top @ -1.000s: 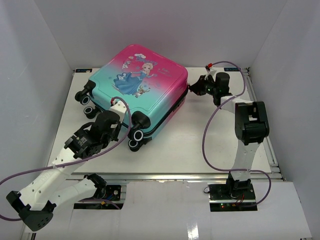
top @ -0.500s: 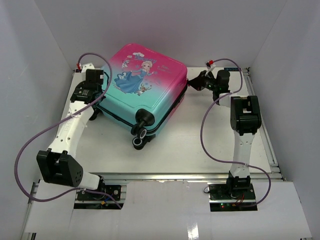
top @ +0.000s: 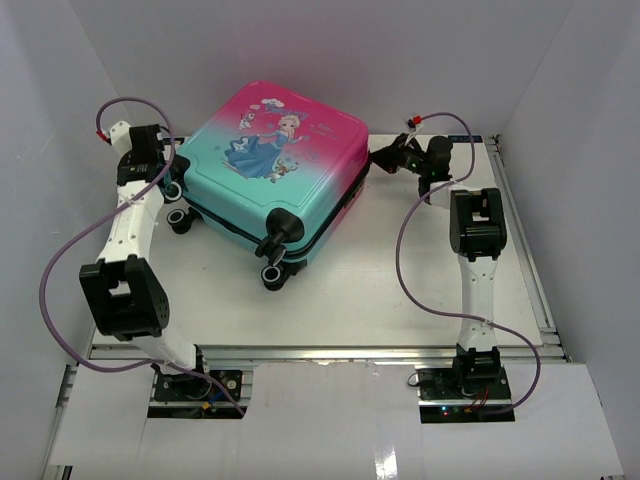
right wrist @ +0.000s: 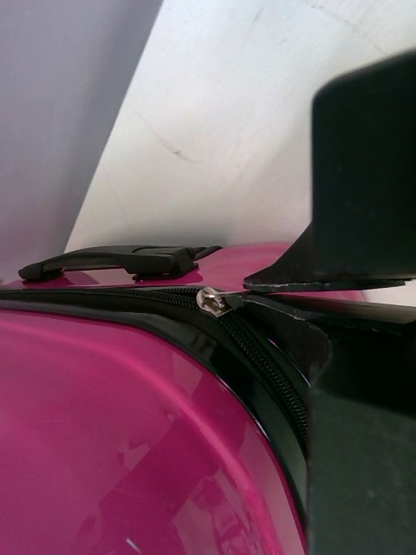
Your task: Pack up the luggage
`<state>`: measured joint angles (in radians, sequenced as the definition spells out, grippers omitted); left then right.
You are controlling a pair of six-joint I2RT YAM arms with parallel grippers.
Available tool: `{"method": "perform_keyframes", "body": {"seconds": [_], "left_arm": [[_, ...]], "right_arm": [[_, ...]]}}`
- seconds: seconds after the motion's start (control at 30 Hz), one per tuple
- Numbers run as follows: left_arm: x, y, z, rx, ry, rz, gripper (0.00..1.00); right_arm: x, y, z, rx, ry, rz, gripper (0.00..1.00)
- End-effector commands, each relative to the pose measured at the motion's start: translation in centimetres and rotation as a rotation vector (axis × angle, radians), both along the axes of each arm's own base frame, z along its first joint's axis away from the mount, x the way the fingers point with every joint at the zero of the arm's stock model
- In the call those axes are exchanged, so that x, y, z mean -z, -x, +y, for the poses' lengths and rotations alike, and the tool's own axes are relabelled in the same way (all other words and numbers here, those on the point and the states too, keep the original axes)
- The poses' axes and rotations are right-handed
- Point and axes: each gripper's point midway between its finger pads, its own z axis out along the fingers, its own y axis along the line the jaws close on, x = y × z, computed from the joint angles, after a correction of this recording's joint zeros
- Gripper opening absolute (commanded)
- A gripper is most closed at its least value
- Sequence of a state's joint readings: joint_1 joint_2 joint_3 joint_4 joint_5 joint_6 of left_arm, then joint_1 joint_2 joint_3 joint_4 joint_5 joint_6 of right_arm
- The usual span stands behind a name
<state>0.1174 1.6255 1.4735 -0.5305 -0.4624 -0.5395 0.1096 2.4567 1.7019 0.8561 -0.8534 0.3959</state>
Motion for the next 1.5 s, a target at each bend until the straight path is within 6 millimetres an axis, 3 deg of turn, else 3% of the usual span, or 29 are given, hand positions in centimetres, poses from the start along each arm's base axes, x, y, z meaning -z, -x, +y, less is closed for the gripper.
{"method": "perform_keyframes", "body": {"seconds": [0.0, 0.13, 0.2, 0.23, 0.3, 0.37, 0.43, 0.47, 0.5, 0.53, 0.57, 0.63, 0.67, 0.73, 0.8, 0.87, 1.03, 1.13, 1.3, 1.37, 1.47], "left_arm": [[1.0, -5.0, -0.9, 0.058, 0.051, -0.064, 0.0], [-0.1, -9.0, -1.5, 0.158, 0.029, -0.136, 0.0], [0.5, -10.7, -1.4, 0.191, 0.002, -0.117, 0.0], [1.4, -11.6, -1.1, 0.207, -0.024, -0.09, 0.0], [-0.1, -12.1, 0.7, 0.145, -0.091, -0.07, 0.04], [-4.1, -11.2, 2.8, 0.038, -0.168, -0.078, 0.27], [-11.5, -9.8, 2.8, 0.024, -0.206, -0.209, 0.53], [-14.9, -9.3, 2.0, 0.066, -0.21, -0.287, 0.56], [-18.1, -8.7, 0.6, 0.131, -0.21, -0.366, 0.58], [-21.0, -8.2, -2.8, 0.292, -0.183, -0.452, 0.61], [-21.6, -8.8, -5.5, 0.403, -0.18, -0.483, 0.61], [-25.6, -7.8, -14.7, 0.637, -0.243, -0.558, 0.64], [-25.9, -7.6, -18.6, 0.701, -0.304, -0.538, 0.66], [-24.1, -7.9, -22.3, 0.774, -0.376, -0.465, 0.66], [-22.5, -7.1, -28.9, 0.871, -0.412, -0.425, 0.67], [-20.3, -6.4, -33.6, 0.964, -0.415, -0.399, 0.67], [-15.9, -5.5, -40.0, 1.037, -0.48, -0.345, 0.65], [-14.5, -5.8, -40.3, 0.941, -0.517, -0.299, 0.64], [-9.7, -6.6, -36.0, 0.682, -0.611, -0.128, 0.62], [-8.0, -5.8, -33.6, 0.573, -0.648, -0.055, 0.61], [-5.8, -4.2, -31.6, 0.52, -0.661, 0.009, 0.61]], "right_arm": [[0.2, 1.6, 5.2, -0.142, -0.045, -0.014, 0.08], [1.1, 4.4, 8.7, -0.26, -0.052, 0.022, 0.08], [1.0, 6.2, 9.9, -0.287, -0.046, 0.02, 0.08], [1.7, 7.4, 10.6, -0.3, -0.039, 0.03, 0.08], [1.8, 8.9, 11.4, -0.312, -0.025, 0.027, 0.08], [1.9, 10.1, 11.8, -0.318, -0.017, 0.023, 0.08], [1.8, 11.2, 12.0, -0.33, -0.021, 0.022, 0.08], [1.6, 11.8, 12.2, -0.341, -0.024, 0.02, 0.08], [1.4, 12.4, 12.3, -0.353, -0.026, 0.019, 0.08], [1.8, 13.1, 12.6, -0.365, -0.024, 0.027, 0.08], [1.6, 13.3, 12.8, -0.37, -0.025, 0.023, 0.08], [1.6, 14.4, 13.5, -0.384, -0.027, 0.03, 0.08], [1.5, 15.2, 14.2, -0.401, -0.026, 0.028, 0.08], [1.6, 16.6, 15.5, -0.427, -0.021, 0.031, 0.08], [1.6, 18.5, 16.8, -0.455, -0.01, 0.027, 0.08], [1.7, 21.3, 18.6, -0.492, 0.001, 0.027, 0.08], [2.6, 27.0, 21.4, -0.555, 0.038, 0.014, 0.08], [3.6, 30.2, 22.2, -0.581, 0.065, 0.013, 0.08], [4.3, 32.7, 21.9, -0.602, 0.061, 0.027, 0.08], [3.9, 33.1, 21.4, -0.592, 0.054, 0.008, 0.08], [3.9, 33.3, 20.9, -0.572, 0.067, -0.003, 0.08]]}}
